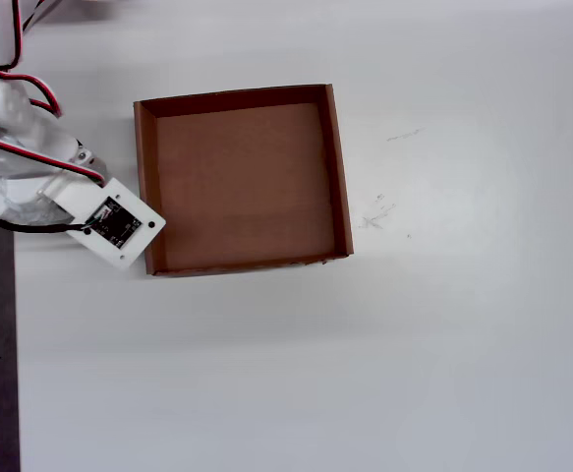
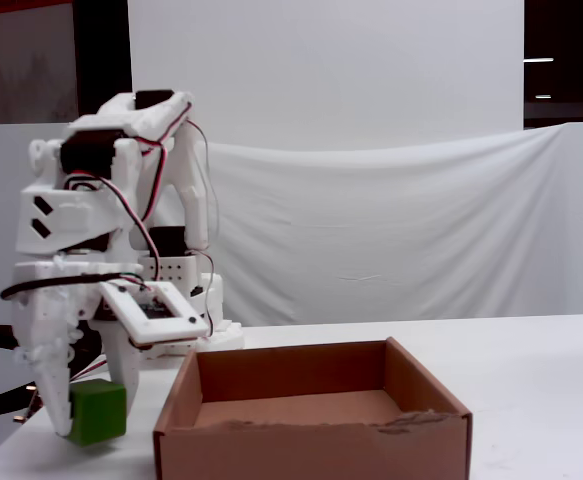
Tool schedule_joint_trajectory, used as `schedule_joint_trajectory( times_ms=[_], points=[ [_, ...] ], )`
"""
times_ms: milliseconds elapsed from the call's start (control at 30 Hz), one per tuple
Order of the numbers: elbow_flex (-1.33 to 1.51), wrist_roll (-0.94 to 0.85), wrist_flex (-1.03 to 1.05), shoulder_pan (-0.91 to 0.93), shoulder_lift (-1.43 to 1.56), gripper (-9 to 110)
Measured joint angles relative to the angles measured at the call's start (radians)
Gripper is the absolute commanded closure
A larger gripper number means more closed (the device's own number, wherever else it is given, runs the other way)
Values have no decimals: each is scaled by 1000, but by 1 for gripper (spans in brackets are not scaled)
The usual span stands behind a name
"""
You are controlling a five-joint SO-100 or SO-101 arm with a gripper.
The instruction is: Grasp a green cube and put it in a box.
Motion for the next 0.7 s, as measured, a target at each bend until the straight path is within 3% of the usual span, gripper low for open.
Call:
schedule_joint_trajectory(
  times_ms=[433, 700],
  points=[
    [-124, 49, 417, -106, 222, 88],
    [-186, 133, 439, -230, 253, 88]
  ],
)
